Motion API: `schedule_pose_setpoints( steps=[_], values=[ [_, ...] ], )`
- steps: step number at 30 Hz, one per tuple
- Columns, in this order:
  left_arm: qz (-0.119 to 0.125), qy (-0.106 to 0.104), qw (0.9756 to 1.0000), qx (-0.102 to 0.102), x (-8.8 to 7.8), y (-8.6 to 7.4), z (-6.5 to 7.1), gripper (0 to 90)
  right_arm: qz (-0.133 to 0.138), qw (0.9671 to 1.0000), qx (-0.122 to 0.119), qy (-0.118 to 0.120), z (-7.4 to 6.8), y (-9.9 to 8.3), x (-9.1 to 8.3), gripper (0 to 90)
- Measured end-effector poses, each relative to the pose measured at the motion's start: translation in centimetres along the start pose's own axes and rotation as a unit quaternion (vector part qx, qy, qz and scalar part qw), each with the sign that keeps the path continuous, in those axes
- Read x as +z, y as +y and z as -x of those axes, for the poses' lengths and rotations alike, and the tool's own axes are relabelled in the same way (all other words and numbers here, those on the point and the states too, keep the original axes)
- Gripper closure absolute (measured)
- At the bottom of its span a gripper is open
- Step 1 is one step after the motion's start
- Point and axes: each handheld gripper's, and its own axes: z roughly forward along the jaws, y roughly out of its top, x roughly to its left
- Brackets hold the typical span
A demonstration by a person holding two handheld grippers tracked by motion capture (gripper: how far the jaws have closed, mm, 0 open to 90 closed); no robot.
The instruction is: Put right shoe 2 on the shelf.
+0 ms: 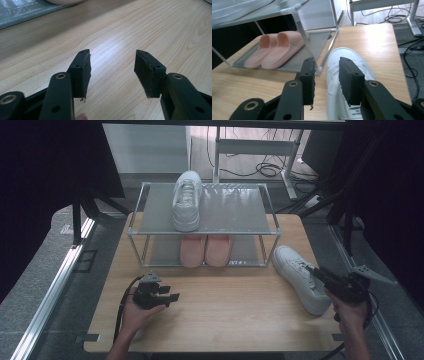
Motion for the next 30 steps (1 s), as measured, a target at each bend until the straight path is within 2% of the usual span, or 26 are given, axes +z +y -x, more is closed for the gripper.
schedule_pose_setpoints(
  steps=[4,8,13,30],
  values=[
    [0.000,0.000,1.0000,-0.002,0.0,0.0,0.0,47.7,-0.013,0.9998,0.006,-0.012,1.3,0.0,0.6,66.1],
    [0.001,0.001,1.0000,-0.002,-0.1,0.0,-0.1,47.7,-0.021,0.9997,0.010,-0.012,2.2,0.0,1.0,65.3],
    [0.000,0.000,1.0000,-0.002,0.0,0.0,0.0,47.7,-0.031,0.9994,0.009,-0.012,2.6,-0.1,1.3,64.3],
    [-0.003,-0.001,1.0000,-0.001,0.3,0.0,0.1,47.7,-0.066,0.9973,0.000,-0.032,4.2,-0.8,2.5,61.4]
  ],
)
